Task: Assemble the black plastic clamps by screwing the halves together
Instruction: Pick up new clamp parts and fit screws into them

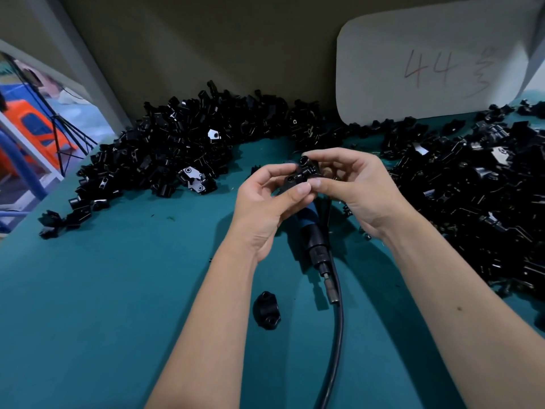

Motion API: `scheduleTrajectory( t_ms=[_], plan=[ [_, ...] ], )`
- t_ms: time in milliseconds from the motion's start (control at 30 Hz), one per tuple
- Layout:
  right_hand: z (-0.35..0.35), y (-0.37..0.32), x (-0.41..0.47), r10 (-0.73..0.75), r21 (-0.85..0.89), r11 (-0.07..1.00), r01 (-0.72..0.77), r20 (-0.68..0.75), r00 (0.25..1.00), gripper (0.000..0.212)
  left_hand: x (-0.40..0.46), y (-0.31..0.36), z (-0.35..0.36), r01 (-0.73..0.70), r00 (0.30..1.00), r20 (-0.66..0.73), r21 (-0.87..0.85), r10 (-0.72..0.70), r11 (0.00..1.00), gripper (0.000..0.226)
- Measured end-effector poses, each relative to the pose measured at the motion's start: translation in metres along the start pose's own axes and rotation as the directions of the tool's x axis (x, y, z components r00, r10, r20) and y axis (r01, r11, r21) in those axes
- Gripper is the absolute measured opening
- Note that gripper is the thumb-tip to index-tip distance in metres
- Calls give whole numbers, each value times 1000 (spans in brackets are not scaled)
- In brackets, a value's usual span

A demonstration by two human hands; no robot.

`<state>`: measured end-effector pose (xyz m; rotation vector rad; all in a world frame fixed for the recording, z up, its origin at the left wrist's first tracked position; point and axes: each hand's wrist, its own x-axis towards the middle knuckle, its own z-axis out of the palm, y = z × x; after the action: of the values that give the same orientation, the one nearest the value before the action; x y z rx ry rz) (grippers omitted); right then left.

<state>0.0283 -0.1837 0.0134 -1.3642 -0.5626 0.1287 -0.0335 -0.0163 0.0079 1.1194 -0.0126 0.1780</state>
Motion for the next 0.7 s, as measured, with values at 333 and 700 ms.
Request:
scheduleTrajectory(
  t_ms=[333, 700],
  plan=[
    [-30, -10, -1, 145, 89, 983, -161, 160, 976, 42, 5, -14, 21, -66, 991, -115, 71, 74, 995, 15],
    [-42, -27, -2, 83, -148, 987, -66, 109, 991, 32, 6, -10, 30, 10, 1000, -17, -6, -10, 1000, 8]
  ],
)
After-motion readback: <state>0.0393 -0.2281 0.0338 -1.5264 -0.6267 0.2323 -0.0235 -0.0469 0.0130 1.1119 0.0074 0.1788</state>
